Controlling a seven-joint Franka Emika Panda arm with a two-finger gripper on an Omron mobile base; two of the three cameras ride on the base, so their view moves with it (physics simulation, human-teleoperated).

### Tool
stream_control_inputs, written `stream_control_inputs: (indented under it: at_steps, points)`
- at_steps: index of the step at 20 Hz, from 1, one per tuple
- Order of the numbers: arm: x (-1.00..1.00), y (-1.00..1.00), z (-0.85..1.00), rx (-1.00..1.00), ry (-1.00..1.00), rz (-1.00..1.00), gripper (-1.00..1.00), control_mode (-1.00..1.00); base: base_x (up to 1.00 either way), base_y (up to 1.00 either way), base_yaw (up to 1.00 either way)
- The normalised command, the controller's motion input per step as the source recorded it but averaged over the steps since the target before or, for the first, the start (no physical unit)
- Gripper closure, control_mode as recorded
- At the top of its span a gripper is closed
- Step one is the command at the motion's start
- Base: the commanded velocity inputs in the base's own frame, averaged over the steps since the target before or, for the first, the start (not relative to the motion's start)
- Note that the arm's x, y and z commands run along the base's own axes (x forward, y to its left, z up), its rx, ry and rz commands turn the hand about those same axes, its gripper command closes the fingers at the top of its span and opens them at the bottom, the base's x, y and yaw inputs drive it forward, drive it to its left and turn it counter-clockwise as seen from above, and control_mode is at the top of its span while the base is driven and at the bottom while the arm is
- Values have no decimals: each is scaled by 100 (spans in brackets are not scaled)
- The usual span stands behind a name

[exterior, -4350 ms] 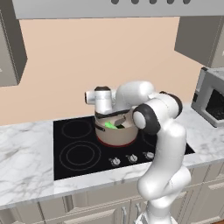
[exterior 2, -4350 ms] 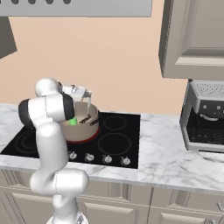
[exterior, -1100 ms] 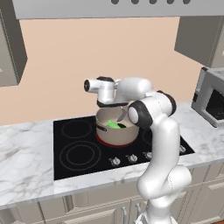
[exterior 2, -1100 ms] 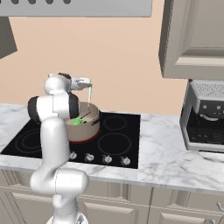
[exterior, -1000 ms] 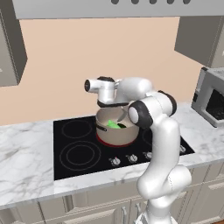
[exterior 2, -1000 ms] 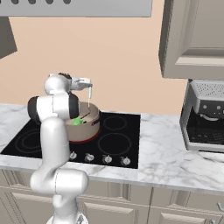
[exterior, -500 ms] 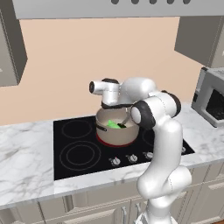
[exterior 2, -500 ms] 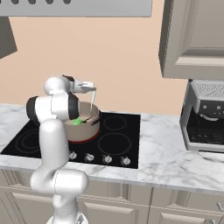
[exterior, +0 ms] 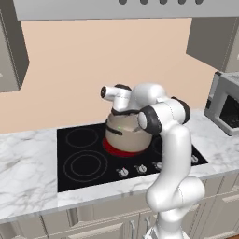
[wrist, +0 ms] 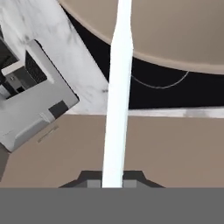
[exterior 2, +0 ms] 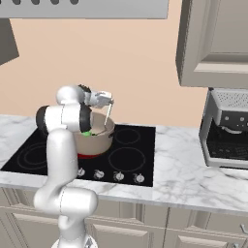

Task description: Put the corn and cucumber in the pot. Retrieve the spatula and lightly stir the vegetables in the pot.

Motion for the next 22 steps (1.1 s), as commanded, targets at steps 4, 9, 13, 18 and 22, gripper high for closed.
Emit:
stream_control_inputs:
  at_steps: [4, 9, 13, 18, 22]
  points:
    - [-3, 10, -15, -1, 8, 3, 100, -100, 0, 0, 0]
    - [-11, 33, -5, -1, 0, 4, 100, -100, 0, 0, 0]
    - [0, -3, -25, -2, 2, 0, 100, -100, 0, 0, 0]
    - [-19, 6, -6, 0, 3, 4, 100, -100, 0, 0, 0]
    - [-67, 0, 0, 8, -25, 18, 100, -100, 0, 0, 0]
